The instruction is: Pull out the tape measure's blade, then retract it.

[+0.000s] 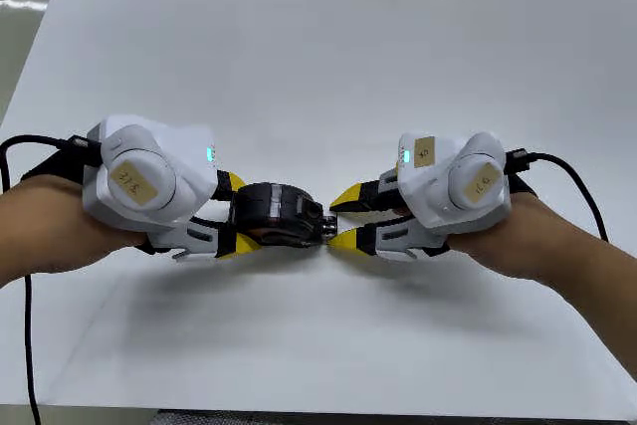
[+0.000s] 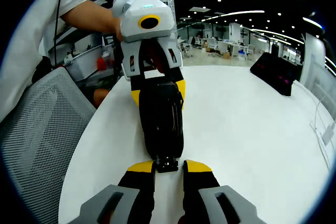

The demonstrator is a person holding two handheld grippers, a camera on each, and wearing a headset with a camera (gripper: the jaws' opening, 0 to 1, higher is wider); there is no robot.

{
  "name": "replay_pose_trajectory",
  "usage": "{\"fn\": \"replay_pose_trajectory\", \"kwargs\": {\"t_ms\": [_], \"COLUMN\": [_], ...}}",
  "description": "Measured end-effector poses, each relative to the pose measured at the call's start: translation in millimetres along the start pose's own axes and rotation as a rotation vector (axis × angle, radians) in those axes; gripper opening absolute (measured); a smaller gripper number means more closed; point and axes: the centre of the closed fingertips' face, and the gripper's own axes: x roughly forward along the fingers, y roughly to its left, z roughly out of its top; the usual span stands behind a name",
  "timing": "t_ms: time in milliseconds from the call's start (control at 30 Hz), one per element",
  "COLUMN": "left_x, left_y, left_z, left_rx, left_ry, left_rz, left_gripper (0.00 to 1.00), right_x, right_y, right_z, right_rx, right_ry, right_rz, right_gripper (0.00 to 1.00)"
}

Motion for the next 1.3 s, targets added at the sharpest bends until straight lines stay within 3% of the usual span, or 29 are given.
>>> {"fn": "replay_pose_trajectory", "kwargs": {"t_ms": [633,1300], "left_x": [0.0,-0.6], "left_y": [-0.2,-0.4], "left_z": [0.1,-0.6], "left_rx": [-0.009,0.003], "left_ry": [0.002,0.013], "left_rz": [0.004,0.003], "left_gripper": [0.26,0.25], "right_x": [4.0,2.4], "right_y": [3.0,3.3], "right_z": [1.0,-0.3], "right_rx": [-0.055,-0.066], "right_ry": [-0.005,0.003], "right_rz": [0.018,0.010], "right_gripper": [0.12,0.10]}}
